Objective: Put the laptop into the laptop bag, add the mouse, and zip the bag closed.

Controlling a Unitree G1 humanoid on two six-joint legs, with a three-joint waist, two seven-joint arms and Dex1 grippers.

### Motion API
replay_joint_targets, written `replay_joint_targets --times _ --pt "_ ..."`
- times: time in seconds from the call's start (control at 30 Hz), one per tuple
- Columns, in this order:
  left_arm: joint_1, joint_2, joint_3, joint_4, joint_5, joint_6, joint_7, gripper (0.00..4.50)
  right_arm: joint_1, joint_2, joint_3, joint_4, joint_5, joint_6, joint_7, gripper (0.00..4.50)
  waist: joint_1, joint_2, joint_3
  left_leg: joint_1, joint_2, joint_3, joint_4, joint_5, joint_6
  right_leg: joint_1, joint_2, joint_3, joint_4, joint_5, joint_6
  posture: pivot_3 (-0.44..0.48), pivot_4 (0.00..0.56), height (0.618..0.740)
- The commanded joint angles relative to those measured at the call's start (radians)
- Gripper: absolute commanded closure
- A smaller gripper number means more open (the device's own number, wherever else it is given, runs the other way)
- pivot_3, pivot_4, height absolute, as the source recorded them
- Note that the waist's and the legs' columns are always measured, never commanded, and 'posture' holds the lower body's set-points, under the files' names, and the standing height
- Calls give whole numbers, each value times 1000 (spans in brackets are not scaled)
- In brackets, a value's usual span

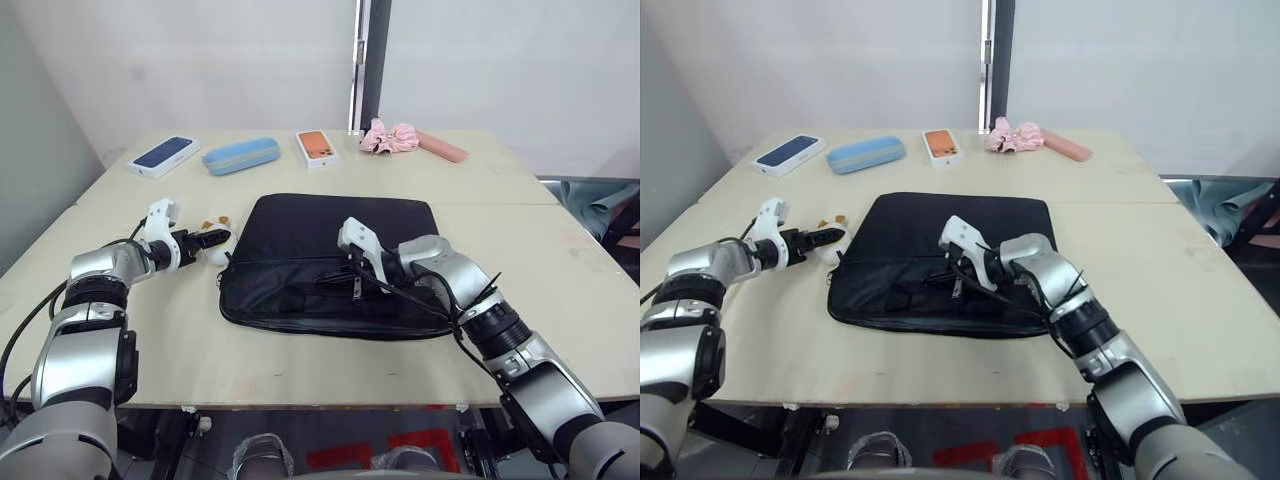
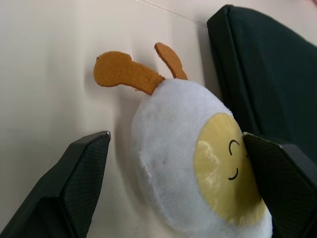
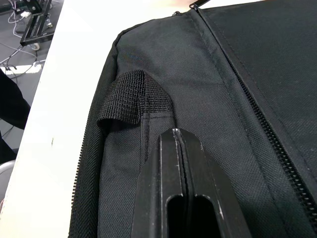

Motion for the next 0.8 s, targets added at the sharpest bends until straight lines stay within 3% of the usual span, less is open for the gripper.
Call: replay_joint_targets --times 0.03,0.07,0.43,0.67,0.8 --pt "-17 0 -9 45 40 -28 -18 0 32 -12 18 5 -16 35 -24 4461 0 0 0 1 0 0 0 0 0 0 0 0 0 0 0 0 150 740" --pt "-14 6 -12 38 43 -28 -43 510 35 -14 17 1 -15 38 -26 4500 0 0 0 1 0 0 0 0 0 1 0 0 0 0 0 0 150 740" --pt "71 91 29 -152 -4 109 -171 4350 50 -13 2 -15 -4 46 -43 4500 -3 1 1 0 0 0 -3 0 -1 0 0 -1 -4 0 0 0 150 740" --pt "256 150 124 -518 -146 272 -239 4485 36 4 18 37 -19 37 -53 4500 -6 2 2 0 1 0 -6 -1 -2 0 0 -1 -5 0 0 0 150 740" --pt "430 251 160 -720 -219 311 -352 4485 33 6 24 46 -20 32 -50 4500 -18 2 2 0 1 1 -9 -1 -2 -1 0 -1 -7 -1 0 0 150 740"
